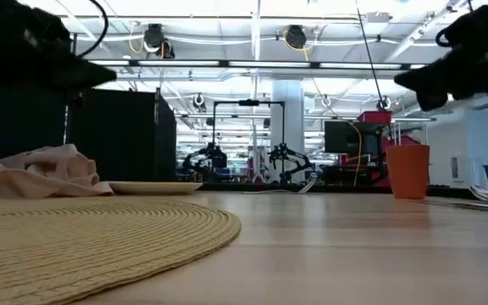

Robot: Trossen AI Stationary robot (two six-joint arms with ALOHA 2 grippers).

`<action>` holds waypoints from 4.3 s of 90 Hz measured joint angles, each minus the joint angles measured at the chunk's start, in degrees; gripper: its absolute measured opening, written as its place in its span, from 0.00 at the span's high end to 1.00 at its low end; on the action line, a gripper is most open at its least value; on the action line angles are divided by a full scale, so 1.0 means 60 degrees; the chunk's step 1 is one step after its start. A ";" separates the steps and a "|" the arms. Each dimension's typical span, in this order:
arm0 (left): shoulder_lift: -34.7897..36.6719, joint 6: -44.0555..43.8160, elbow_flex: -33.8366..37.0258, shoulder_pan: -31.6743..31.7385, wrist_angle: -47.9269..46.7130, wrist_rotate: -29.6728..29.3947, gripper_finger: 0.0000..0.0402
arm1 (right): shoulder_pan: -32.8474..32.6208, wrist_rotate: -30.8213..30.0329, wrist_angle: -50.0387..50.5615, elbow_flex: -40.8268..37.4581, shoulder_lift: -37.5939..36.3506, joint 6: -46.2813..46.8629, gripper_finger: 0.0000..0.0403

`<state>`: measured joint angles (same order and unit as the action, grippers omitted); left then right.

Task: Set table place
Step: Move the brown table mat to the center

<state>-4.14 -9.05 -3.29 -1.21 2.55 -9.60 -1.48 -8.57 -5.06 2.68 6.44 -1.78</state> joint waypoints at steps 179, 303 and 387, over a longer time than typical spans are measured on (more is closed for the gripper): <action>-0.6011 -0.7966 -0.6353 -0.0719 -1.2480 0.1477 0.86 | -0.1130 -0.1274 -0.0091 0.6844 1.0323 0.1981 0.65; -1.2502 -1.4551 -0.5989 -0.7898 -0.9498 0.2429 0.86 | -0.2838 -0.1349 -0.0116 0.6844 1.0630 0.3045 0.65; -1.3268 -1.4411 -0.5628 -0.7701 -0.6811 0.1790 0.86 | -0.2845 -0.1274 -0.0044 0.6844 1.0626 0.3052 0.65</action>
<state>-83.75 -95.52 -37.06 -47.42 -38.31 1.14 -18.55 -16.22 -5.32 43.75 70.19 16.53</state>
